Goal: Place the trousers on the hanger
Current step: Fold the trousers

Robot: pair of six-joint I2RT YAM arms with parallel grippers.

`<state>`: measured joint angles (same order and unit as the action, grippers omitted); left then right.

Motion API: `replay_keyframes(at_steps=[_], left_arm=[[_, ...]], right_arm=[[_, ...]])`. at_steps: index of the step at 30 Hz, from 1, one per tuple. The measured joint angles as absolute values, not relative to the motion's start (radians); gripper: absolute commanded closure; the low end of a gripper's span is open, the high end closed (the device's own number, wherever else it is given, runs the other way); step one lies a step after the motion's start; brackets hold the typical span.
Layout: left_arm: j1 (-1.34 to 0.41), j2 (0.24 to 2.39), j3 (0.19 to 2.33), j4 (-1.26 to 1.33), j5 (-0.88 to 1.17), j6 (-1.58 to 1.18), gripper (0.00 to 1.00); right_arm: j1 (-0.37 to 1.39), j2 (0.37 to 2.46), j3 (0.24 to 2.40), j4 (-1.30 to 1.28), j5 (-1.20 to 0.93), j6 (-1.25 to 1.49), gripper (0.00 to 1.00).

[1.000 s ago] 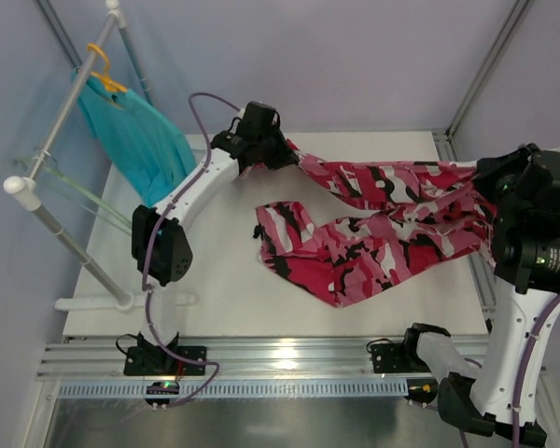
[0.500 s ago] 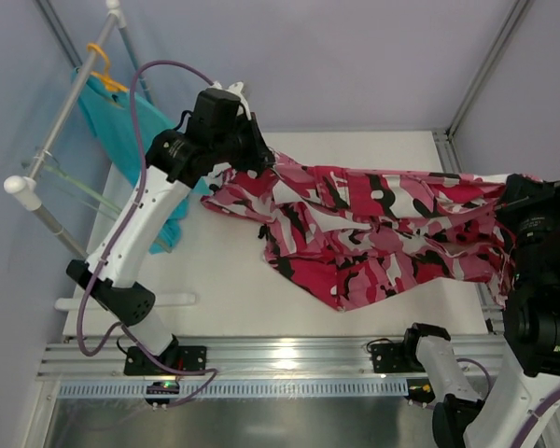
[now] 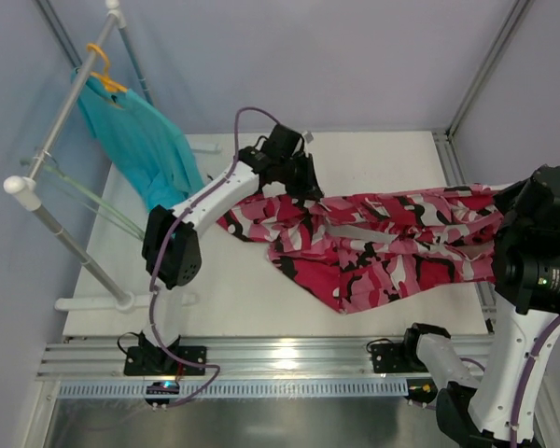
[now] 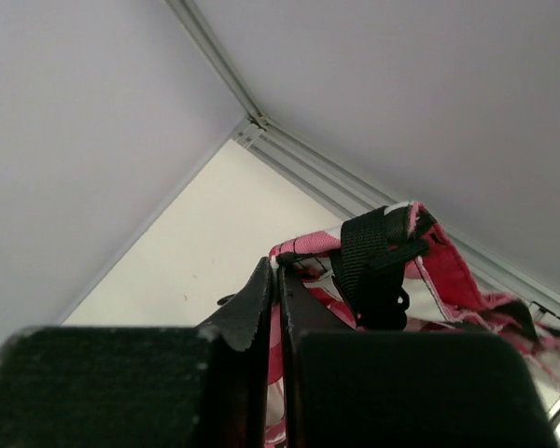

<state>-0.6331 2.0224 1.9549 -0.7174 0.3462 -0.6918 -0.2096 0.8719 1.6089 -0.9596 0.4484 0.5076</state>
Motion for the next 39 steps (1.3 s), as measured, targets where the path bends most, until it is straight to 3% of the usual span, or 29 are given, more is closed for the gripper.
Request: replay_keyframes(at_steps=[3,6,7,10,20,26,39], left_arm=[[-0.658,2.087,1.898,-0.616,0.411,-0.722,0.66],[-0.664,2.097,1.875,-0.609,0.415,-0.714,0.49],[-0.661,2.09,1.875,-0.617,0.394,-0.698,0.39],[-0.643,2.035,1.863,-0.673,0.274,-0.649,0.27],[-0.353,1.639,1.486,-0.748,-0.074,-0.701,0.21],[-0.303,1.7,1.387,-0.738,-0.158,-0.797,0.27],[-0.26,1.77,1.237,-0.602,-0.184,-0.933,0.27]], right_arm=[[-0.21,0.882,1.604,-0.959,0.495,0.494,0.96],[-0.212,0.881,1.603,-0.948,0.537,0.477,0.96],[-0.214,0.881,1.602,-0.941,0.549,0.472,0.96],[-0.216,0.876,1.579,-0.913,0.568,0.46,0.96],[-0.218,0.857,1.481,-0.877,0.519,0.454,0.96],[-0.218,0.846,1.444,-0.86,0.482,0.456,0.96],[-0.218,0.835,1.399,-0.818,0.438,0.456,0.96]])
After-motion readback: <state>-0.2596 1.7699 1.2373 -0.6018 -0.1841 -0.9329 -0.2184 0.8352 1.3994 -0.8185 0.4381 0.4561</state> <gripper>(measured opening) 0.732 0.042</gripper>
